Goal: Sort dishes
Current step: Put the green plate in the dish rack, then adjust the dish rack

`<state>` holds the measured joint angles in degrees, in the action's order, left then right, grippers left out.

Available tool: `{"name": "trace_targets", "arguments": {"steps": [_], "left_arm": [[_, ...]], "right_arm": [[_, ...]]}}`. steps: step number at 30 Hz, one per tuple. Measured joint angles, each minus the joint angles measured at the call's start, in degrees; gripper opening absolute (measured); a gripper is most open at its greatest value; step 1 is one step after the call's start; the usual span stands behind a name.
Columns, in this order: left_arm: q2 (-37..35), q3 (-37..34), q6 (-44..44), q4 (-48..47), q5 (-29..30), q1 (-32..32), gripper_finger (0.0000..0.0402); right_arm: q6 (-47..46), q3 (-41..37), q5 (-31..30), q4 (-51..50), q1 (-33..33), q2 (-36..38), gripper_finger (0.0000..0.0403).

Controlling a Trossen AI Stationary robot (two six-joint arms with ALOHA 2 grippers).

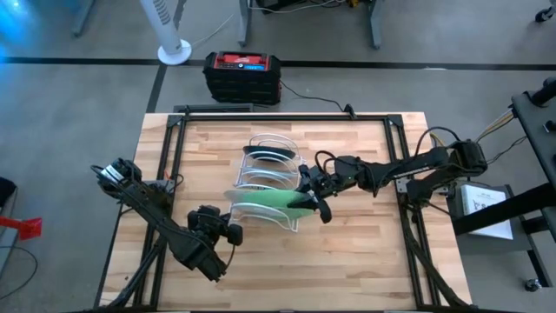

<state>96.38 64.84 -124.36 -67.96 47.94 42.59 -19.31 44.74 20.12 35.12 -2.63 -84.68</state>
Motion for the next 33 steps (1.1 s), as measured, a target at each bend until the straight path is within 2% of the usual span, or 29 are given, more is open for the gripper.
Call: {"name": "trace_targets", "arguments": {"steps": [9,17,22,28,33], "left_arm": [[0.0,-0.1,0.0,0.0,-0.4,-0.1,0.0000],[0.0,-0.1,0.0,0.0,-0.4,-0.1,0.0000],[0.0,-0.1,0.0,0.0,-0.4,-0.1,0.0000],[0.0,-0.1,0.0,0.1,-0.5,-0.1,0.0000],[0.0,-0.1,0.0,0.4,-0.5,-0.1,0.0000]], "right_arm": [[2.0,2.6,-2.9,-8.4,-0.1,0.9,0.0184],[5.1,6.3,-2.9,-21.4,-0.1,2.6,0.0236],[7.6,7.7,-5.4,-31.7,-0.1,5.4,0.0247],[10.0,7.6,-11.1,-39.7,-0.1,12.0,0.0238],[10.8,5.9,-11.3,-43.9,-1.0,16.7,0.0226]]}}
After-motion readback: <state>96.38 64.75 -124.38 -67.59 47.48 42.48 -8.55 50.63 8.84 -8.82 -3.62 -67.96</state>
